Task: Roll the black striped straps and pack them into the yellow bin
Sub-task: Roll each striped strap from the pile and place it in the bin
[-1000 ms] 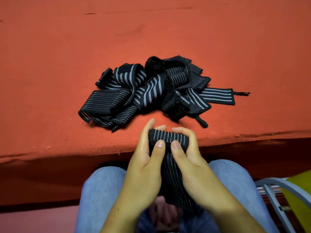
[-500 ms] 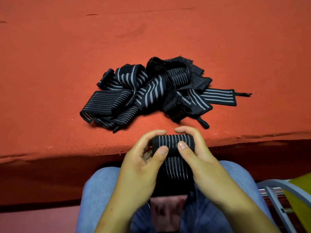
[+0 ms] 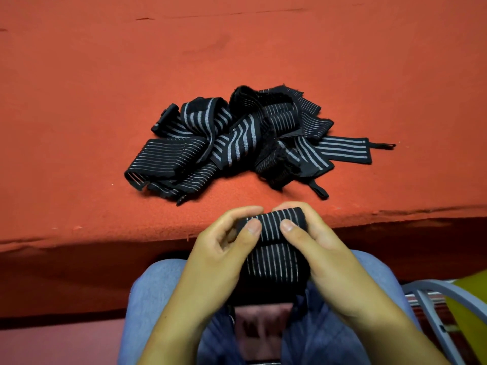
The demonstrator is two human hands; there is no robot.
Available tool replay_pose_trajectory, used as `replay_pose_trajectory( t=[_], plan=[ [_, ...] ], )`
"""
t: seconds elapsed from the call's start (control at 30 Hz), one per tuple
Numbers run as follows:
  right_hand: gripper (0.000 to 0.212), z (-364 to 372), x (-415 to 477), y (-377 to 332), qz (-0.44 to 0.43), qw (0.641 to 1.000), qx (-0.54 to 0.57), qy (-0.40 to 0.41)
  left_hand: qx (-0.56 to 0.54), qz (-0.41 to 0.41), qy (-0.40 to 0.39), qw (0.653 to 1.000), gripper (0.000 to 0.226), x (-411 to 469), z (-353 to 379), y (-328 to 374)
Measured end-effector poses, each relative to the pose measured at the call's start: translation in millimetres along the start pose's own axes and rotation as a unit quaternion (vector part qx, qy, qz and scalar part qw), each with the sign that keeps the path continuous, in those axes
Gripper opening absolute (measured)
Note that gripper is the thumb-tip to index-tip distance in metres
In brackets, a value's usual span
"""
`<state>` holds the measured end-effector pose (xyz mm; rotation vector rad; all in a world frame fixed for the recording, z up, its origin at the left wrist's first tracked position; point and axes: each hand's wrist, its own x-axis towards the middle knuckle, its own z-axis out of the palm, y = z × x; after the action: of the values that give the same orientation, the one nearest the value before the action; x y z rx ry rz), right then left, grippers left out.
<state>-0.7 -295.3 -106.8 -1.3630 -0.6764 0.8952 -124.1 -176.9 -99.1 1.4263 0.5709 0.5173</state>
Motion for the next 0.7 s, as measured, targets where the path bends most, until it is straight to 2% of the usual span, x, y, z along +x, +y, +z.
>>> replay_pose_trajectory(
  t=[0.1,0.27,0.43,0.53,0.7],
  plan=[
    [0.024,0.6,1.1,2.8,0.031,0.999,0.032,0.002,-0.02,-0.006,0.01,1.0,0.032,0.7,1.5,-1.6],
    [0.036,6.0,-0.4,3.7,0.071,0.994,0.081,0.026,-0.012,-0.012,-0.024,1.0,0.031,-0.7,-2.9,-1.6],
    [0.02,5.7,-0.2,2.2,0.086,0.991,0.099,0.03,0.017,-0.014,-0.032,0.999,0.04,-1.1,-5.9,-2.6],
    [0.017,6.3,0.3,0.2,0.081,0.992,0.091,0.034,-0.001,-0.034,-0.017,0.999,0.04,-0.8,-3.3,-3.1],
    [0.016,7.6,-1.2,0.0,0.084,0.992,0.089,0.023,0.005,-0.008,0.001,1.0,0.033,0.8,-3.5,-5.9]
  ],
)
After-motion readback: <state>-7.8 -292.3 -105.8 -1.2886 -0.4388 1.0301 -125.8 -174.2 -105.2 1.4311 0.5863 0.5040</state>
